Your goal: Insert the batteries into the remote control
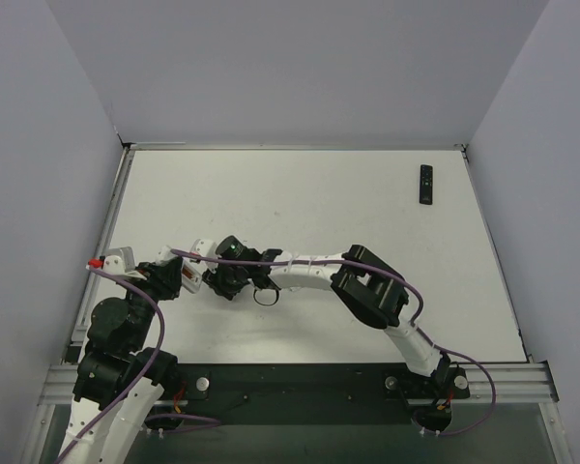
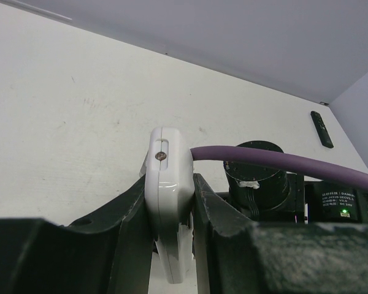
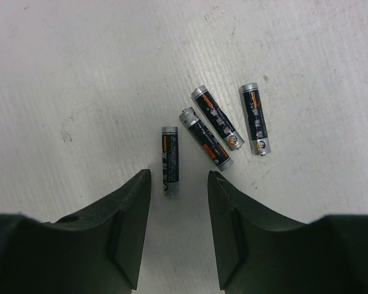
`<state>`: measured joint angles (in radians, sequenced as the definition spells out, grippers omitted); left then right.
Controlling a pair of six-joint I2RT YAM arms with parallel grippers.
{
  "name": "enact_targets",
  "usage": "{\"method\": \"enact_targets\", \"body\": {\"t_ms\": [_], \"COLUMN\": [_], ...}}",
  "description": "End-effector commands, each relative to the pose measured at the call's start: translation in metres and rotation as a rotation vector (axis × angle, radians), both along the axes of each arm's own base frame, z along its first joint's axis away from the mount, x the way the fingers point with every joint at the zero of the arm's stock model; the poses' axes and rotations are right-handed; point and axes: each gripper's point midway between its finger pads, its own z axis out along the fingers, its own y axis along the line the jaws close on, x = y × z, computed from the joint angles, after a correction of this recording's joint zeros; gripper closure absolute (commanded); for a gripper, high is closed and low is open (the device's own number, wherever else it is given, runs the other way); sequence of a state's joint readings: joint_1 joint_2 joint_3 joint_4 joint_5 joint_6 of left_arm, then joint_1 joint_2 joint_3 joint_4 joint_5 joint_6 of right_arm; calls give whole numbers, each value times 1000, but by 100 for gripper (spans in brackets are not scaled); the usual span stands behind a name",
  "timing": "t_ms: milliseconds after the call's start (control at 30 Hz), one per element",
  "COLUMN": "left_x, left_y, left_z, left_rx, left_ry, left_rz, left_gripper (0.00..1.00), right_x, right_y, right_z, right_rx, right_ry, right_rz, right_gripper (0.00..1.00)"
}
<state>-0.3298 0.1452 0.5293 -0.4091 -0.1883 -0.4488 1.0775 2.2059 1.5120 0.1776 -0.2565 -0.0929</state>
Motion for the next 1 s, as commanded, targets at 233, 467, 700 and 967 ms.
{"method": "enact_targets", "body": {"t_ms": [233, 467, 700, 967], "left_x": [1, 4, 9, 11], "left_y": [-1, -23, -59, -91], "left_z": [9, 6, -10, -15], "left_rx": [-6, -59, -234, -286], "left_ry": [-29, -33, -25, -56], "left_rz": [-7, -110, -265, -437], "left_gripper": [100, 100, 100, 100], "right_x": [-15, -25, -39, -48], "right_y": [-20, -53, -96, -139], "right_z": [-21, 0, 20, 54], "right_rx": [-111, -102, -79, -50], "right_ry": [-60, -101, -108, -102], "right_rz": [53, 27, -37, -146], "right_gripper": [76, 97, 100, 100]}}
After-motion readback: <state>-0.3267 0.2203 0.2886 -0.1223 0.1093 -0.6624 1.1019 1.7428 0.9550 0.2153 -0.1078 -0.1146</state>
